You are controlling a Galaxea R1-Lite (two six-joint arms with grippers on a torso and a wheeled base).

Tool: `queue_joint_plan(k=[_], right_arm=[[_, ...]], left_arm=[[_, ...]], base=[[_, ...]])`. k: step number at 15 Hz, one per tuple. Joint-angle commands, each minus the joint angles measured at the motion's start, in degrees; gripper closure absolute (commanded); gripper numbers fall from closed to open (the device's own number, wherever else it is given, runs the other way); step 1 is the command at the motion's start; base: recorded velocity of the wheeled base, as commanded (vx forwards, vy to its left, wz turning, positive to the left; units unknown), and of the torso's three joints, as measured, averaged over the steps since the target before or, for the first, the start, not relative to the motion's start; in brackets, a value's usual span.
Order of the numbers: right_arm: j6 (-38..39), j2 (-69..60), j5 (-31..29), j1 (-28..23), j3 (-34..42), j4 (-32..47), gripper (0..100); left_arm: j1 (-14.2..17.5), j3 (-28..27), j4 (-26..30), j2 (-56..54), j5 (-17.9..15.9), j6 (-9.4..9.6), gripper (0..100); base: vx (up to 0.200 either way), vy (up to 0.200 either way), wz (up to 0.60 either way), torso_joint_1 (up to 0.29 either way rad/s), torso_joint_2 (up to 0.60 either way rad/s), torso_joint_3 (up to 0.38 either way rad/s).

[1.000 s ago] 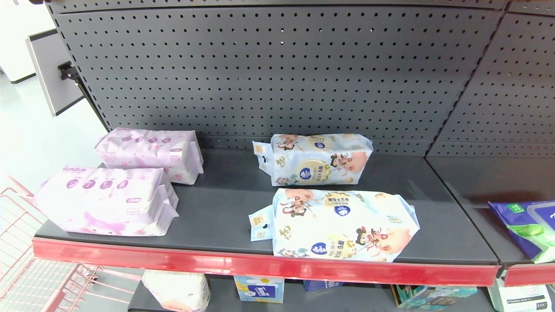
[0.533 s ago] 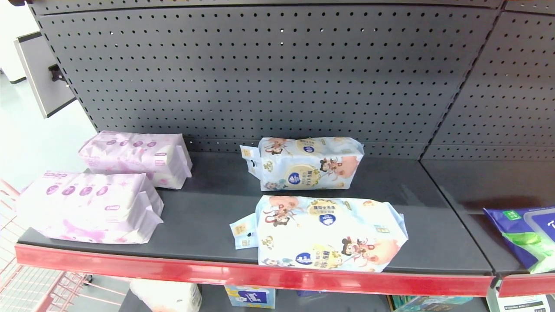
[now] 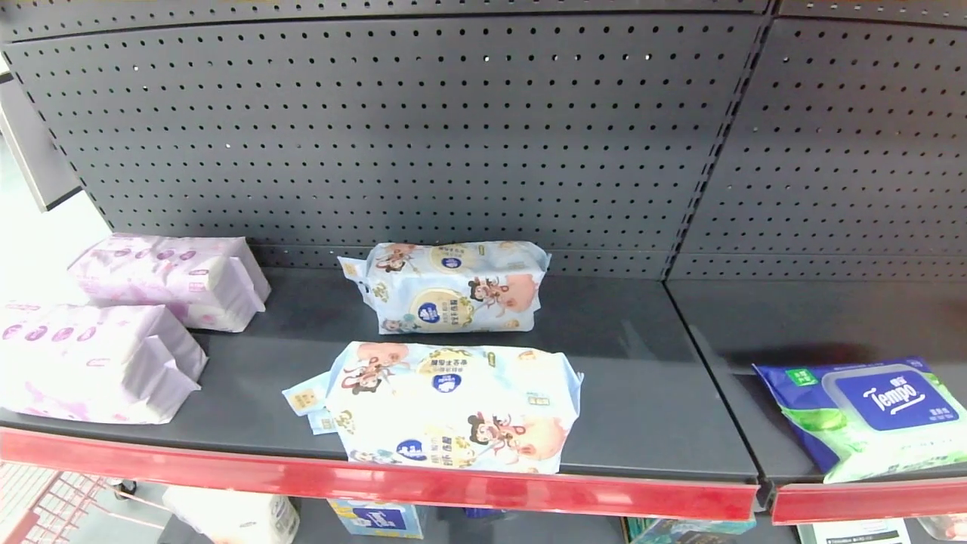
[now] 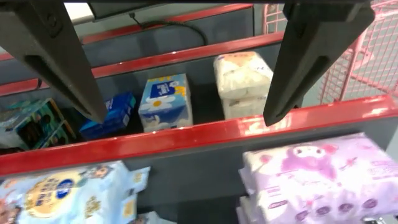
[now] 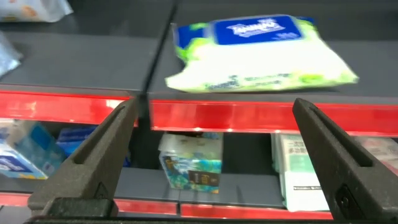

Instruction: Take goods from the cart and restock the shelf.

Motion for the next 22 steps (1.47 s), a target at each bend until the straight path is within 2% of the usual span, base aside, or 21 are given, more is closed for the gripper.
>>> queue_joint_plan(k=[1,7,9,11,14,18,19,22], right_arm=[[-0.1,0.0,0.0,0.0,0.0,0.0,0],[-0.1,0.0,0.0,0.0,0.0,0.0,0],[-0.1,0.0,0.0,0.0,0.0,0.0,0],[0.0,0.0,-0.1,-0.1,0.0,0.0,0],[-0.1,0.0,-0.1,0.0,0.0,0.0,0],[-0.1,0.0,-0.1,0.0,0.0,0.0,0],[-0.1,0.0,-0.1,0.0,0.0,0.0,0],[-0.1,0.0,-0.1,0.0,0.0,0.0,0]], left_arm=[[-0.1,0.2,0.0,0.4,0.0,-0.05,0],[-0.1,4.5,-1.3,3.9,0.4,-0.14,0],[0.1,6.0,-5.3,10.8,1.4,-0.49,0],[0.1,8.3,-13.5,19.1,1.4,-1.89,0],[0.1,9.6,-23.2,30.5,1.0,-2.33,0],[0.1,8.9,-28.4,39.2,1.4,-3.04,0],[0.1,8.4,-30.7,42.3,1.4,-3.74,0],[-0.9,7.9,-37.0,48.5,0.3,-4.27,0]], base=[[0.000,0.000,0.00,0.000,0.00,0.000],[0.000,0.000,0.00,0.000,0.00,0.000],[0.000,0.000,0.00,0.000,0.00,0.000],[0.000,0.000,0.00,0.000,0.00,0.000],[0.000,0.000,0.00,0.000,0.00,0.000],[0.000,0.000,0.00,0.000,0.00,0.000],[0.000,0.000,0.00,0.000,0.00,0.000],[0.000,0.000,0.00,0.000,0.00,0.000]])
